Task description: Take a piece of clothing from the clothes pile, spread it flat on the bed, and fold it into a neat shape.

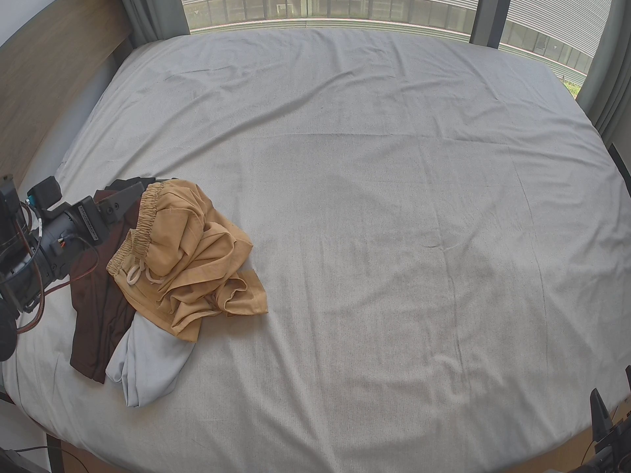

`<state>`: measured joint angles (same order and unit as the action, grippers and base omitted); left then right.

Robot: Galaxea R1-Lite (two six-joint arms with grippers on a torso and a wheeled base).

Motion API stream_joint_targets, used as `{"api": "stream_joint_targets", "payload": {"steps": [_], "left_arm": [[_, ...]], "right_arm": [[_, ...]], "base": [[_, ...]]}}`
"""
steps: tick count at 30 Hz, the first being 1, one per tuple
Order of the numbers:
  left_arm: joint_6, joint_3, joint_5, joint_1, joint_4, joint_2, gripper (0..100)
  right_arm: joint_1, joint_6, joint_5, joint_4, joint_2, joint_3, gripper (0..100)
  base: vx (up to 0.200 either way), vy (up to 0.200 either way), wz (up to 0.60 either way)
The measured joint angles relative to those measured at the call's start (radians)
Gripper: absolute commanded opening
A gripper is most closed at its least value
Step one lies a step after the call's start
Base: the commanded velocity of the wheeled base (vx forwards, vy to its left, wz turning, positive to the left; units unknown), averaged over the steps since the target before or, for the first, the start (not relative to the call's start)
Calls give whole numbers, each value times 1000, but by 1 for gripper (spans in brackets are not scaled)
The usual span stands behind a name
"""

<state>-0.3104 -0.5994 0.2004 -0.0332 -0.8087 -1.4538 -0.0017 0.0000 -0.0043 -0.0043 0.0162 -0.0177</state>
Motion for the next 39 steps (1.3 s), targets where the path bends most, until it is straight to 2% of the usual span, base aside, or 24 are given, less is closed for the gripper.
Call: {"api": "stream_joint_targets", "payload": {"steps": [5, 15, 27, 39], "left_arm": [[-81, -16, 17, 17, -52, -57, 100], [-97, -38, 21, 25, -120, -167, 100], [-191, -90, 21, 20, -129, -250, 100], [-198, -103, 21, 15, -269, -362, 100]], "right_arm": [[0, 0, 0, 0, 0, 0, 100], [0, 2, 0, 0, 0, 0, 100], [0, 2, 0, -1, 0, 0, 100], [0, 3, 0, 0, 0, 0, 100]], "base": [[0, 0, 0], [0, 0, 0], [0, 0, 0], [0, 0, 0]]}}
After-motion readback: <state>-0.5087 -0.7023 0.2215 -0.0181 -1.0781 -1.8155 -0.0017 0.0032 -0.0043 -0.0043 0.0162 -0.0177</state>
